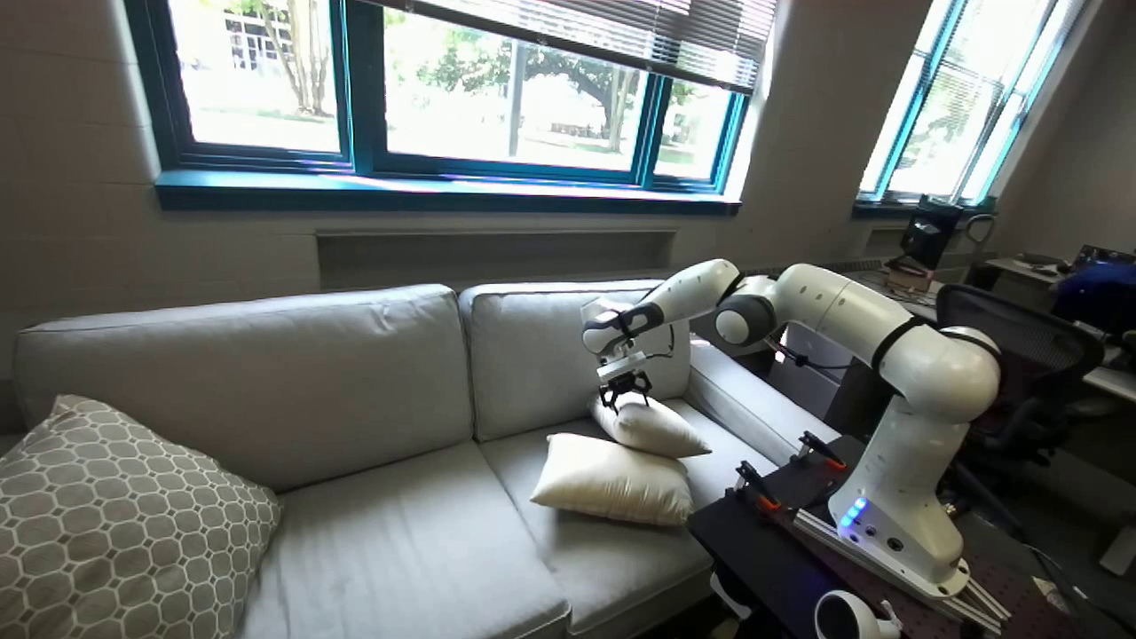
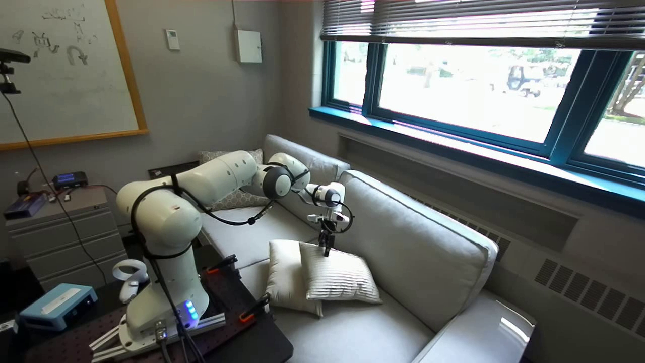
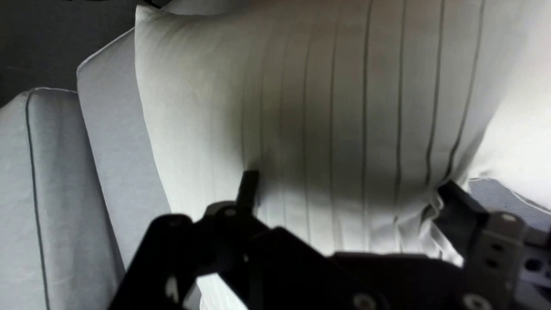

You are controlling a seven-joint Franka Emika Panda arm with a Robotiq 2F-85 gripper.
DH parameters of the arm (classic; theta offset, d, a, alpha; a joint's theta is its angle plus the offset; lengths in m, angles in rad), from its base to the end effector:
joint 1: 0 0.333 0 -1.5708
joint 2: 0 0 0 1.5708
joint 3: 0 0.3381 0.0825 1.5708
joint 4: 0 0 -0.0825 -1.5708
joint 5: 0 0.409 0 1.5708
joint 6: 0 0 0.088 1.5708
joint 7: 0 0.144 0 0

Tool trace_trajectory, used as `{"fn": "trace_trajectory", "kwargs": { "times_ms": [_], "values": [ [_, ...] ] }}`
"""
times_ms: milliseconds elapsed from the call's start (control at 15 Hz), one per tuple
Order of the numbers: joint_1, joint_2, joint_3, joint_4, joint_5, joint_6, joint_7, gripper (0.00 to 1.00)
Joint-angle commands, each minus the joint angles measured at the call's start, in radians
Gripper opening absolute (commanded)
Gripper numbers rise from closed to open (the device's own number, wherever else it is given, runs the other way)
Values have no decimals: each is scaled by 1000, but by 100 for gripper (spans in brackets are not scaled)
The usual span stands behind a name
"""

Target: Place the two small pillows on the right side of the sofa

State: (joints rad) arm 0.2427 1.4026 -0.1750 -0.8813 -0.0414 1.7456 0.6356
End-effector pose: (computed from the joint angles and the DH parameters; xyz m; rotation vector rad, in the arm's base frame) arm 0.7126 0.0793 -0.0570 2.6106 -0.5997 -0.5560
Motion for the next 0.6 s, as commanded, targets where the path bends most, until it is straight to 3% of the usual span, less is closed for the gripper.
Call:
{"fn": "trace_trajectory", "kwargs": {
  "times_ms": [0, 333, 400, 533],
  "values": [
    [-7, 34, 14, 32, 26, -35, 29, 100],
    [-39, 87, 77, 92, 53, -165, 14, 100],
    [-46, 97, 78, 106, 53, -190, 16, 75],
    [-55, 108, 76, 122, 49, -228, 19, 69]
  ]
}}
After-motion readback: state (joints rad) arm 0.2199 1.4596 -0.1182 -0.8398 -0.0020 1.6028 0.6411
